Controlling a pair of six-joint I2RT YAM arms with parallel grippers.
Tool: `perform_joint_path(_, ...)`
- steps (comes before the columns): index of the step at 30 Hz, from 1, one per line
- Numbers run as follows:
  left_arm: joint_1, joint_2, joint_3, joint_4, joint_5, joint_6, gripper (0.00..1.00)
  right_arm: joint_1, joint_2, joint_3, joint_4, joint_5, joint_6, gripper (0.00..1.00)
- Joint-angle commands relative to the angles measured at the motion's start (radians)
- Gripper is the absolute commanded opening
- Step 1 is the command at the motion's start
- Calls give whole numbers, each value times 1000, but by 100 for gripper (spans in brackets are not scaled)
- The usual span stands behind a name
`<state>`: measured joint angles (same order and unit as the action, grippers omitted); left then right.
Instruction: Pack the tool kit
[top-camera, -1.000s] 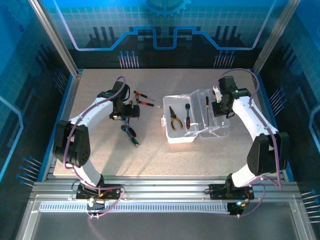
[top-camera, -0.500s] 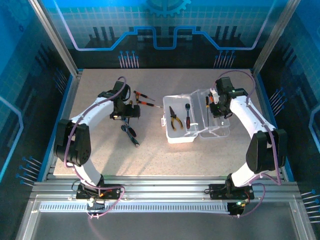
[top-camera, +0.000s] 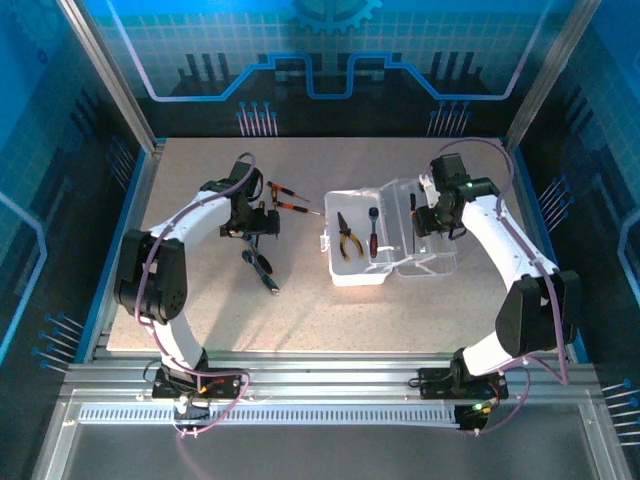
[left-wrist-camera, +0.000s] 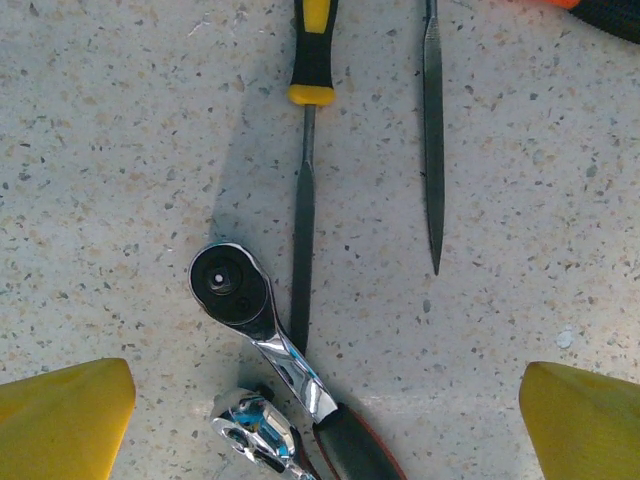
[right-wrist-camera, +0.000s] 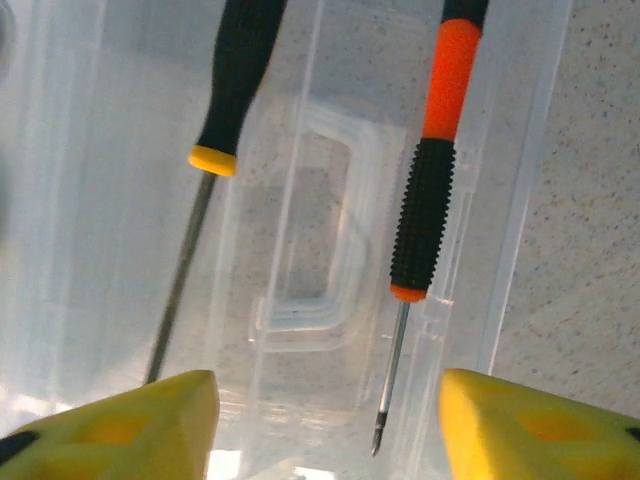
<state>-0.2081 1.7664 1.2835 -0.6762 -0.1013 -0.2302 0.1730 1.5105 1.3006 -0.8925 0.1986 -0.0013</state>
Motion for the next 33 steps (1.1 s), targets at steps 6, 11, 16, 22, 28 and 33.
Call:
perform_joint_path(6,49,-1,-100,13,19,-125,99,93,-79,69,-49,-49,-21,100)
perform_joint_path(11,49,-46,-245,120,140,-224,99,154,-85,65,-38,-67,-21,100)
perform_joint_path(16,48,-76,-334,180,144,-286,88,184,-78,46,-13,-89,-22,100)
perform_joint_path(22,47,-52,-313,172,116,-289,69,196,-64,48,-5,-95,-26,100)
perform_joint_path(28,46,-53,-308,138,67,-268,52,197,-70,39,3,-102,-26,100)
perform_joint_path(33,47,-58,-316,131,58,-261,41,197,-62,35,7,-107,-27,100)
